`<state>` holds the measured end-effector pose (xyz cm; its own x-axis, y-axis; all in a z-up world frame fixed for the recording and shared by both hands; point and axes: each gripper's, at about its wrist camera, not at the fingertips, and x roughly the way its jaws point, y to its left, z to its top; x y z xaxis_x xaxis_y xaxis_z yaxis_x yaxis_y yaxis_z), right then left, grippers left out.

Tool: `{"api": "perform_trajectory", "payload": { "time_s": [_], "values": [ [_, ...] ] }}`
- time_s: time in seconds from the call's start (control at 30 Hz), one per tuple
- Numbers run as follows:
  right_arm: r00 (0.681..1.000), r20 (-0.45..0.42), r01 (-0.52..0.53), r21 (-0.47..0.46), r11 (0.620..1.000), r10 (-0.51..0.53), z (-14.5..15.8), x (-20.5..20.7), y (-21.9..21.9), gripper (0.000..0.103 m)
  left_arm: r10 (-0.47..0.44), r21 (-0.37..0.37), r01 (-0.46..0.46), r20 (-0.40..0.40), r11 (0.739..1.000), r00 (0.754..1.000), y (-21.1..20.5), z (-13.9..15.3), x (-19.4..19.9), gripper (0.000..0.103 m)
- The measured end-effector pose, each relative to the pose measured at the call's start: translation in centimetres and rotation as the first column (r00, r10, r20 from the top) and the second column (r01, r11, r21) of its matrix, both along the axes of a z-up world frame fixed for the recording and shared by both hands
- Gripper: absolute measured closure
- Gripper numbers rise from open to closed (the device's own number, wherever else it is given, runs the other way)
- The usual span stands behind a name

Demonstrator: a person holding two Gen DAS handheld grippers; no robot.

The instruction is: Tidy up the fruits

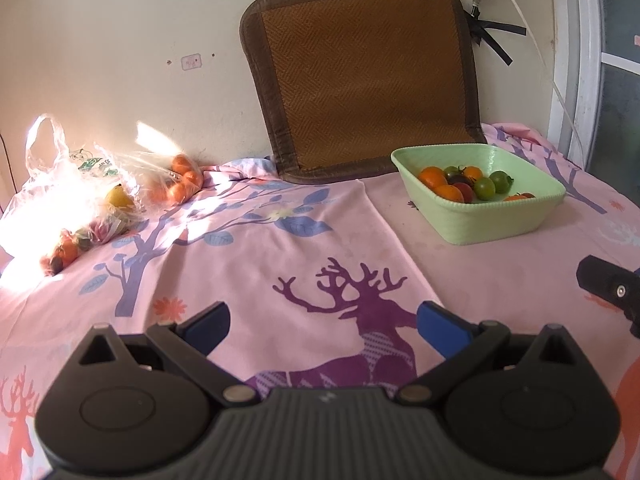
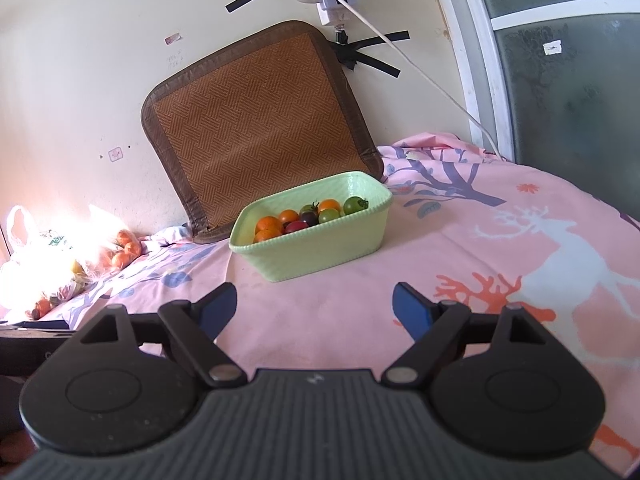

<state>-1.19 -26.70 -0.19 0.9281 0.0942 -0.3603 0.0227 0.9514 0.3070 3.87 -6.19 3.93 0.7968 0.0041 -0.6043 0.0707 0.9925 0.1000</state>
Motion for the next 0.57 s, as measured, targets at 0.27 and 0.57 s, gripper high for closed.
{"api": "perform_trajectory", "payload": {
  "time_s": [0.27,0.57],
  "values": [
    [1.0,0.002,0.002,-0.001,1.0,-0.002,-0.02,-0.17,0.05,0.016,-0.008,-0.005,0.008,-0.016,1.0,1.0,-0.09,-0.22,0.0,0.0],
    [1.0,0.015,0.004,-0.021,1.0,-0.004,0.09,-0.44,0.34,0.016,-0.029,-0.024,0.03,0.013,0.999,0.999,0.01,0.14,-0.42,0.0]
  ]
}}
